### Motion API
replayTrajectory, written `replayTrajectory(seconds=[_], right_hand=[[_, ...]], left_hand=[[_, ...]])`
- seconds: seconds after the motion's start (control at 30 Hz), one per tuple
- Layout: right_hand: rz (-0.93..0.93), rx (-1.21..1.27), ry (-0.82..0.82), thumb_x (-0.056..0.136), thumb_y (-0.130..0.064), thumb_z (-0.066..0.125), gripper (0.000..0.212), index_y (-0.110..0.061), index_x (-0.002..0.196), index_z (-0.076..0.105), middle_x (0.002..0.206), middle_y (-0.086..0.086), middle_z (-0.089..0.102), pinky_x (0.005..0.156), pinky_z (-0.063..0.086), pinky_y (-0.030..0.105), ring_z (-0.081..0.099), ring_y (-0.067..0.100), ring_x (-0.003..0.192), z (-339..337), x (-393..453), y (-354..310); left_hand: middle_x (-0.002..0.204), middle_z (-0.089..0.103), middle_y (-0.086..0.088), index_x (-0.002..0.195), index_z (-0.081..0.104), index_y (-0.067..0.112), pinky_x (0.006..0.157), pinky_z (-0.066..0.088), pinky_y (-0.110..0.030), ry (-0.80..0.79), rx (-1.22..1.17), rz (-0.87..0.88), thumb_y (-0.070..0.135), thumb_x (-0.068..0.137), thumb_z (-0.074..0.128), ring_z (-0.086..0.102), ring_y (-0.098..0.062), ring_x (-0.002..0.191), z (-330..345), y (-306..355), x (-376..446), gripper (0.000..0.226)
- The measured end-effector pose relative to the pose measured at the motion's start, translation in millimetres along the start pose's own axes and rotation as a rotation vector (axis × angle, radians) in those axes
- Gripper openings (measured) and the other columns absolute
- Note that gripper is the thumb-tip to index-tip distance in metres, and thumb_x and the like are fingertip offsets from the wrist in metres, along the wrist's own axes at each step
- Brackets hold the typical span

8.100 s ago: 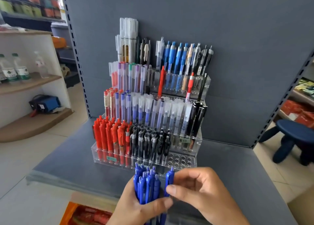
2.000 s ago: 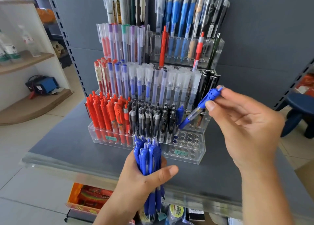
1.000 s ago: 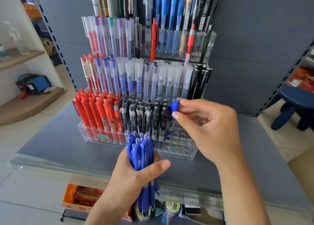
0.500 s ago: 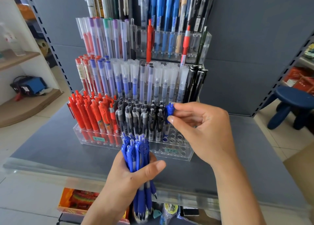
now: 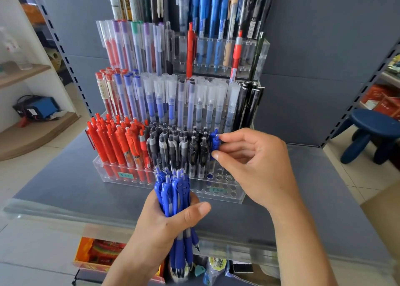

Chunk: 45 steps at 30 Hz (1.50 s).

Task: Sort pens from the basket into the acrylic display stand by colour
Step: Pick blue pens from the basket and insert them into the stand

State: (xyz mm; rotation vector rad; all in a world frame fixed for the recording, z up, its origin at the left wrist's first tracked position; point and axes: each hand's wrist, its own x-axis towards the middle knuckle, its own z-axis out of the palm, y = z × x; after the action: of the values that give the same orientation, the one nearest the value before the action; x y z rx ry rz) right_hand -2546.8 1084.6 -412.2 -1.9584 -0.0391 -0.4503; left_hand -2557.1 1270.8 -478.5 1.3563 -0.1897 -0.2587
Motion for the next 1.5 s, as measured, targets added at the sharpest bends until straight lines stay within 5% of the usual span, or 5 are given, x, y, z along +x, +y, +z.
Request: replayTrajectory(seconds=[0.37,0.5,0.8,1.17,1.5], right_hand=[[0.060,-0.145,-0.054,0.077,-0.017,0.087,0.034,-0.033,0.100,0.067,0.082,-0.013,0.075,0.070,0.058,0.020,0.072,0.001,0.073,-6.1,-2.2,-8.1],[0.042,-0.172,-0.031,0.083,-0.024,0.081,0.016,-0.031,0.087,0.067,0.078,-0.016,0.071,0.060,0.053,0.017,0.066,0.005,0.065,-14.9,-7.4,-19.0],[0.141,-0.204,-0.461,0.085,-0.048,0.074,0.016,-0.036,0.096,0.075,0.086,-0.022,0.071,0.063,0.050,0.018,0.064,0.001,0.069,-2.6,-20.0,-29.8],[0.177,-0.165,-0.487,0.081,-0.040,0.082,0.029,-0.036,0.107,0.072,0.086,-0.021,0.075,0.077,0.059,0.031,0.072,0.002,0.075,-1.8,-20.4,-32.7],[0.217,-0.026,-0.436,0.078,-0.018,0.085,0.015,-0.024,0.090,0.078,0.079,-0.007,0.078,0.076,0.062,0.030,0.074,0.008,0.074,-0.9,-18.1,-32.2]], left_hand=[[0.064,0.047,-0.012,0.073,0.054,-0.001,0.059,0.043,-0.049,-0.007,0.011,-0.001,0.036,0.060,0.091,0.042,-0.026,0.059,-0.2,1.6,-0.5,0.054],[0.063,0.050,-0.010,0.073,0.057,0.002,0.058,0.044,-0.039,-0.010,0.038,0.013,0.037,0.061,0.089,0.045,-0.025,0.060,-0.3,2.9,-1.5,0.049],[0.067,0.049,-0.010,0.083,0.065,0.009,0.058,0.043,-0.032,-0.136,-0.116,0.002,0.019,0.068,0.076,0.044,-0.023,0.060,7.8,9.0,-8.8,0.021],[0.065,0.049,-0.012,0.078,0.070,0.017,0.058,0.044,-0.031,-0.124,-0.130,-0.001,0.022,0.067,0.076,0.045,-0.024,0.061,11.5,20.8,-10.6,0.014],[0.066,0.055,-0.015,0.075,0.070,0.017,0.059,0.045,-0.033,-0.069,-0.103,-0.040,0.028,0.062,0.079,0.051,-0.027,0.061,12.0,23.8,-13.4,0.019]])
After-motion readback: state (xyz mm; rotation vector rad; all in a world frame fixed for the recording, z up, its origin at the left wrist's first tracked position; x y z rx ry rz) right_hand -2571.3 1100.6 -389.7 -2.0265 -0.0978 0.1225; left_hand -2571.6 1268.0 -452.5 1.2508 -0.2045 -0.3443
